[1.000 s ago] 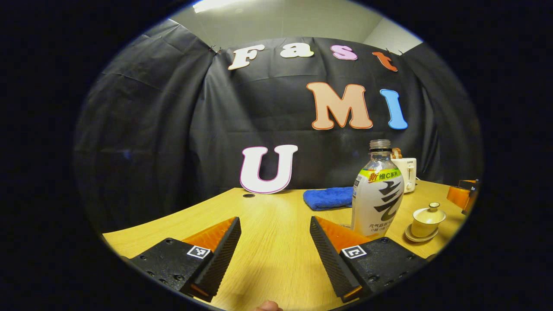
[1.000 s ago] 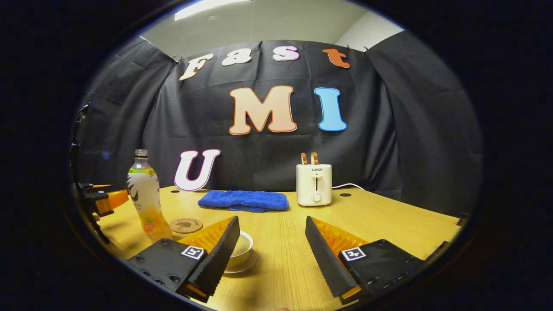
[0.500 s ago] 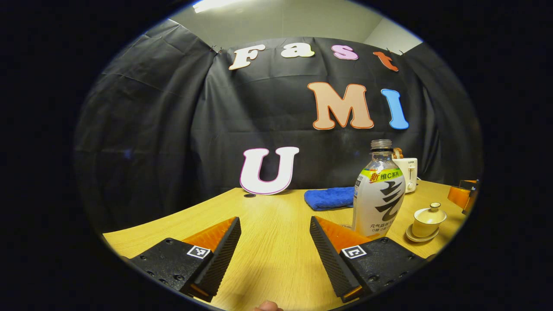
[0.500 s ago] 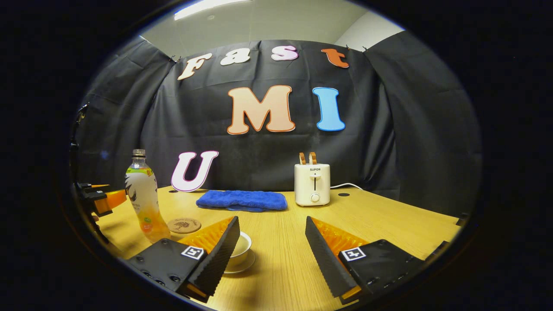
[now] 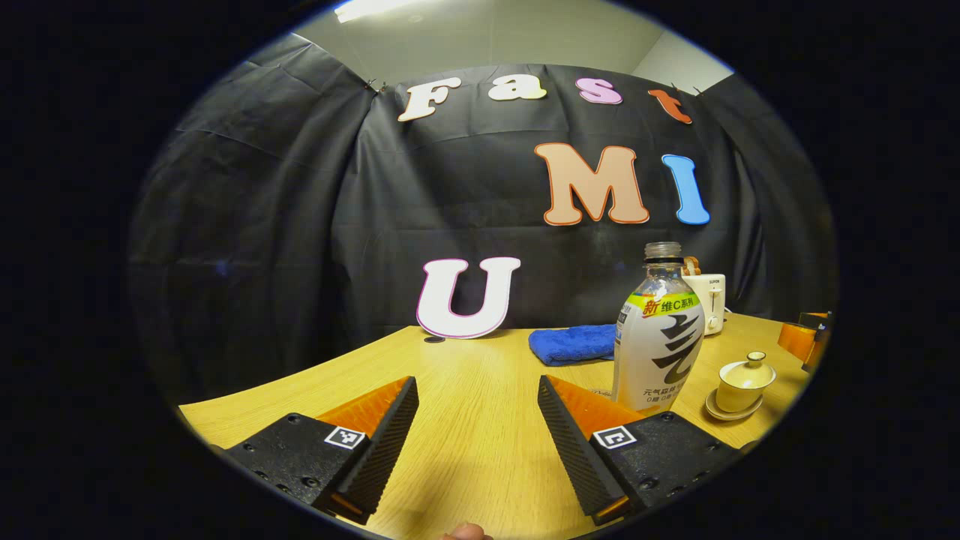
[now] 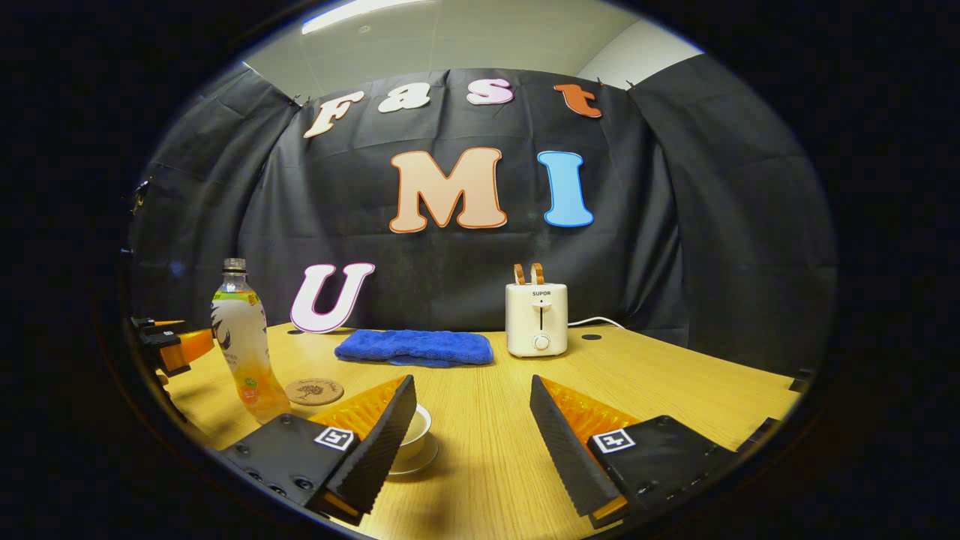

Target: Open the teacup lid with one hand, grasp the water bottle and pour water into the teacup with the other hand; after pouring, place the water bottle on the coaster and then close the teacup lid.

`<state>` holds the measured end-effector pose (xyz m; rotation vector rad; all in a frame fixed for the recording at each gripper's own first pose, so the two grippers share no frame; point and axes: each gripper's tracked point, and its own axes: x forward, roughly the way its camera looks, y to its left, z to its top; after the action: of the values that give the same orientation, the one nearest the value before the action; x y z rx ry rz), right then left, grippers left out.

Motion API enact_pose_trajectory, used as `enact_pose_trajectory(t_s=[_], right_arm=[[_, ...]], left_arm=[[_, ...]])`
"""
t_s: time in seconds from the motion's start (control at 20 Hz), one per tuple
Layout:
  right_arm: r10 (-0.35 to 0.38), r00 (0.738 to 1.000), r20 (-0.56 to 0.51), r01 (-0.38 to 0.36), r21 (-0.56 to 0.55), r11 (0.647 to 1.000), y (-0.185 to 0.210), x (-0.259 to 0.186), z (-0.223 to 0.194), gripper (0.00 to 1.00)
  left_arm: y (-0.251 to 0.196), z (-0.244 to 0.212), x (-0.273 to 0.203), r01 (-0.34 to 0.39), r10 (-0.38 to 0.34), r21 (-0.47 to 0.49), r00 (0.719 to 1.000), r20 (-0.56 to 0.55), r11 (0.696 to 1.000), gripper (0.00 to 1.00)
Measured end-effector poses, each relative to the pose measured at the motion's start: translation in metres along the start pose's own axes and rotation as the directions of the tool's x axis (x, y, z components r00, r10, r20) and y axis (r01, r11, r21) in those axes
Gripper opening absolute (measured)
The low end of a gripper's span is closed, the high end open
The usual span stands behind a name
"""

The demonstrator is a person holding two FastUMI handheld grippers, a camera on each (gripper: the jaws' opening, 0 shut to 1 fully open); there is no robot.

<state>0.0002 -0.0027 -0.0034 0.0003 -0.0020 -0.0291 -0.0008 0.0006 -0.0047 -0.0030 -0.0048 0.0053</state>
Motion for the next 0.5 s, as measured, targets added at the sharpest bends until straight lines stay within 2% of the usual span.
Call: enact_pose_trajectory(t_s=[0.05, 0.1, 0.2, 0.3, 0.45, 0.5], right_arm=[[0.008, 1.0, -0.001, -0.008, 0.001, 1.0, 0.002, 0.0, 0.0, 0.93], [0.007, 1.0, -0.001, -0.007, 0.0, 1.0, 0.001, 0.001, 0.0, 0.98], [0.007, 1.0, 0.003, -0.007, 0.007, 1.0, 0.001, 0.0, 0.001, 0.98], [0.041, 0.999, -0.017, -0.04, 0.039, 0.998, 0.011, 0.001, -0.002, 0.96], [0.081, 0.996, -0.036, -0.079, 0.049, 0.996, 0.025, 0.004, 0.004, 0.98], [0.091, 0.995, -0.032, -0.089, 0.047, 0.995, 0.028, 0.004, 0.009, 0.93]], left_arm=[[-0.001, -0.001, 0.001, 0.0, 0.0, -0.001, 1.0, 0.0, 1.0, 0.94], [-0.001, -0.001, 0.0, -0.001, 0.001, 0.0, 1.0, 0.0, 1.0, 0.94], [0.0, 0.0, 0.001, -0.004, 0.004, -0.001, 1.0, 0.0, 1.0, 0.94], [-0.001, 0.0, 0.001, -0.004, 0.004, -0.001, 1.0, 0.0, 1.0, 0.94], [-0.001, -0.001, 0.0, 0.001, -0.001, -0.001, 1.0, 0.0, 1.0, 0.94], [-0.002, 0.0, 0.0, 0.002, -0.002, -0.002, 1.0, -0.001, 1.0, 0.94]])
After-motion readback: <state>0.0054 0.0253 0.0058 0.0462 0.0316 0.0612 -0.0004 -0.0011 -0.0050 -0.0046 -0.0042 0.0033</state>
